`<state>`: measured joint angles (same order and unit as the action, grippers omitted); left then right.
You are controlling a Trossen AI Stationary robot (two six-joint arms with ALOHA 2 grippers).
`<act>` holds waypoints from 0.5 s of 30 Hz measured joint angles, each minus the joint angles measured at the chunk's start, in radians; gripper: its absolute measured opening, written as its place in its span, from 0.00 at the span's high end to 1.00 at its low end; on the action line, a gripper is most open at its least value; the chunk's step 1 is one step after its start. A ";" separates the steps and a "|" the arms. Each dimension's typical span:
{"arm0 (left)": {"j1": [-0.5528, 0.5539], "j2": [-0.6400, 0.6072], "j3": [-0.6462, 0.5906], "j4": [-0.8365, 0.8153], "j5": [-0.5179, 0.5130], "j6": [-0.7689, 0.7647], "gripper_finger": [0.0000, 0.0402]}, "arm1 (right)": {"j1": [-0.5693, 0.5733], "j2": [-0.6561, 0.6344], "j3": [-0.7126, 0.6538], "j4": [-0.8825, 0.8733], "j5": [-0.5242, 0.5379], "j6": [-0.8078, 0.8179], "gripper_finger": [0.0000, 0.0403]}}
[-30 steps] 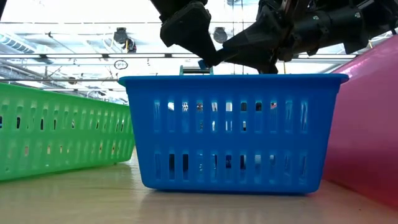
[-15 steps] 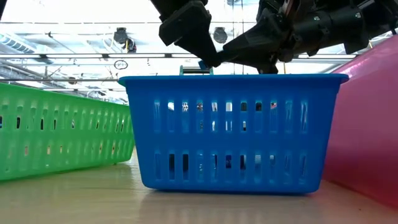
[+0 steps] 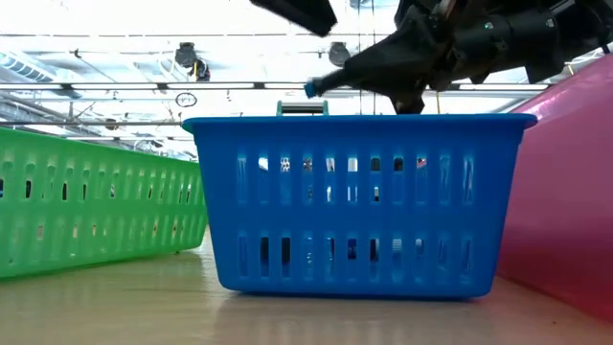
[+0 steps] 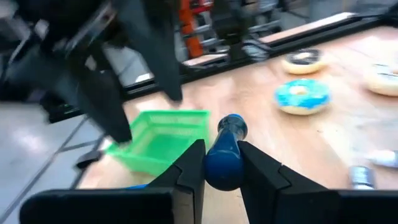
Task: Pick & Place Food Item
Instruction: Put the blue food coloring bottle into the blue bin
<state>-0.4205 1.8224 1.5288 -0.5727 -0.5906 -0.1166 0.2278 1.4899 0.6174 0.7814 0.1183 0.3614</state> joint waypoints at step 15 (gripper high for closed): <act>-0.060 -0.318 -0.419 0.654 -0.038 0.162 0.46 | 0.100 0.011 0.104 -0.183 -0.226 -0.094 0.83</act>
<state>-0.4809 1.5043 1.1096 0.0810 -0.6289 0.0457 0.3282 1.5008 0.7214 0.5983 -0.1074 0.2678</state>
